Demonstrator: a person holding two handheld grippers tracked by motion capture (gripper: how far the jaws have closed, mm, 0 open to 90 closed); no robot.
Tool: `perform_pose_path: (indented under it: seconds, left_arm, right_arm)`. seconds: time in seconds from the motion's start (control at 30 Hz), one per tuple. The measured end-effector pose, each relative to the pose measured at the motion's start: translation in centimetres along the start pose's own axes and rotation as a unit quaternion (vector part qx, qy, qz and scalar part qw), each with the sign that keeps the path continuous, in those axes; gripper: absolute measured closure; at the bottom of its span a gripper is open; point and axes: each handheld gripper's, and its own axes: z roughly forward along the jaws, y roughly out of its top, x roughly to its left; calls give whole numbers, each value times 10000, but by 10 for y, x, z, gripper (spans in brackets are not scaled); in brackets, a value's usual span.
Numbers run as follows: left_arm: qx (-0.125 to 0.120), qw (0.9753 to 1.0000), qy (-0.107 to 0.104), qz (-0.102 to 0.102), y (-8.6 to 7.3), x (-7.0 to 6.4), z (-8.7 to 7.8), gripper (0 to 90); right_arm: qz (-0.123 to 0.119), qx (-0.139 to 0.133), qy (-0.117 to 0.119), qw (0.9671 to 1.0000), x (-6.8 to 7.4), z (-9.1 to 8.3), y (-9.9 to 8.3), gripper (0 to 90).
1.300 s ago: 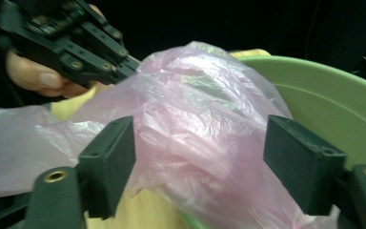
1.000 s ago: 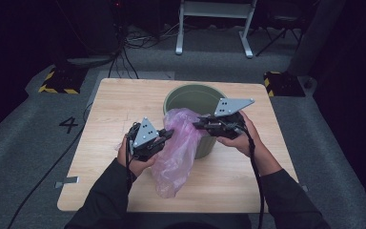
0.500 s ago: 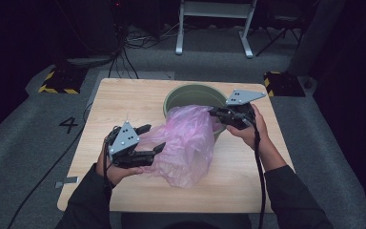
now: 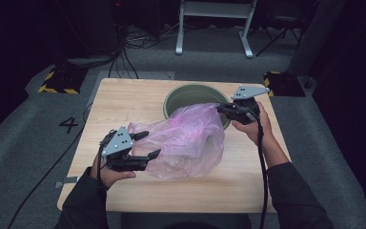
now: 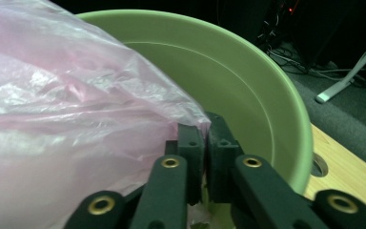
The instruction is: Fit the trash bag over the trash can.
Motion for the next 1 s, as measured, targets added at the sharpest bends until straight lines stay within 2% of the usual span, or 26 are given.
perform_pose_path:
  seconds: [0.07,0.17,0.23,0.33,0.4,0.43,0.47,0.5,0.53,0.6,0.63,0.67,0.8,1.0]
  left_arm:
    - [72,9999,26,69,1,-3,9,423]
    - [106,9996,173,178,3,-6,20,565]
    - [73,9995,171,251,5,-8,25,671]
    - [44,9990,290,322,7,-10,31,744]
    - [10,9989,374,272,8,-10,34,770]
    - [8,9989,390,250,9,-9,35,782]
    - [-10,9989,405,236,9,-9,35,782]
    - [-31,9988,436,221,10,-9,36,803]
    - [-38,9988,443,207,11,-9,36,803]
    - [-81,9987,463,210,12,-9,36,813]
    - [-93,9985,490,211,13,-10,36,823]
    - [-98,9984,504,224,14,-10,36,823]
    - [-65,9981,563,221,17,-12,37,823]
    - [-16,9977,592,341,21,-17,37,821]
  right_arm:
    - [29,9,-51,10000,-2,-1,-2,769]
    - [118,40,-150,9998,-4,-2,-4,556]
    - [130,-56,-81,9999,-4,-8,-6,464]
    - [73,-305,-136,9994,-1,-21,-9,361]
    - [38,-518,-62,9986,1,-32,-12,348]
    - [-38,-650,-17,9979,5,-44,-13,336]
    - [-38,-650,-17,9979,5,-44,-13,336]
    - [-58,-808,51,9967,9,-57,-14,334]
    - [-58,-808,51,9967,9,-57,-14,334]
    - [-120,-971,99,9952,15,-69,-13,330]
    - [-201,-1101,177,9936,24,-81,-11,328]
    - [-201,-1101,177,9936,24,-81,-11,328]
    - [-441,-1213,240,9913,49,-98,-6,322]
    - [-721,-1174,541,9890,83,-104,0,301]
